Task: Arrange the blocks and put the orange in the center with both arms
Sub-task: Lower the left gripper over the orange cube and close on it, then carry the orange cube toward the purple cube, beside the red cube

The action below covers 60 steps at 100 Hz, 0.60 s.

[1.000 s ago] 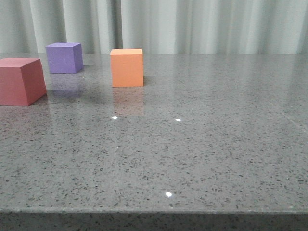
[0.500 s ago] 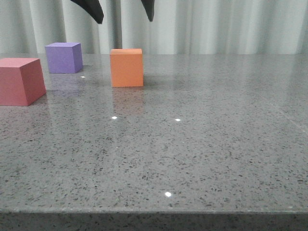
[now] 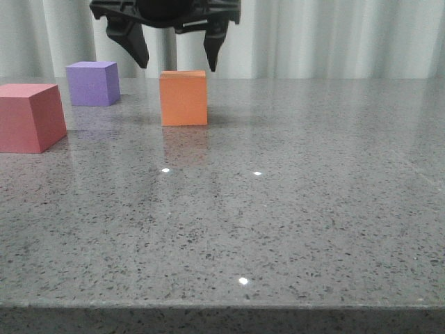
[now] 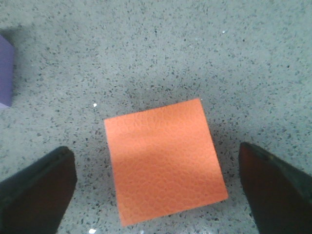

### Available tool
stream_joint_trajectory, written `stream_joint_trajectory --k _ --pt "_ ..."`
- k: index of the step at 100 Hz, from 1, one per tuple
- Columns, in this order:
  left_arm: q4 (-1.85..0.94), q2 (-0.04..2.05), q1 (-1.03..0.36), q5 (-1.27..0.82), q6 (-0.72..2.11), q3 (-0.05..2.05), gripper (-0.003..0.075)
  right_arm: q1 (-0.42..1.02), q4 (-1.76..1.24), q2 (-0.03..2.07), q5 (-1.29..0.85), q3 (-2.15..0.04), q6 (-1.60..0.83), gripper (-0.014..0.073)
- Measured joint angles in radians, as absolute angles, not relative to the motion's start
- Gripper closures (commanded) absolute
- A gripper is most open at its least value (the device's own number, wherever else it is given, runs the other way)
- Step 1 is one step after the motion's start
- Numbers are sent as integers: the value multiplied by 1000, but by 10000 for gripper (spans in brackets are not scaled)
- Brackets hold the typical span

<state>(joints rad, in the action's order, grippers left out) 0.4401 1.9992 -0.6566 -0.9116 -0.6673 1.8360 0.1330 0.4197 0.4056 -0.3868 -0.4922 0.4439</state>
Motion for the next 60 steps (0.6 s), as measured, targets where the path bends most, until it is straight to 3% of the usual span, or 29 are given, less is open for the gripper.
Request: stream_joint_trajectory --k 20,27,46,60 --pt "440 2049 -657 -902 -667 1836 115 133 420 406 -387 -492 444 662" --pt "438 2054 -657 -900 -667 1836 174 133 420 406 -387 -492 444 662" --pt "438 2054 -657 -898 -669 1836 445 133 420 406 -387 -492 444 662" --pt "438 2049 -659 -898 -669 1837 489 133 420 406 -387 -492 444 662"
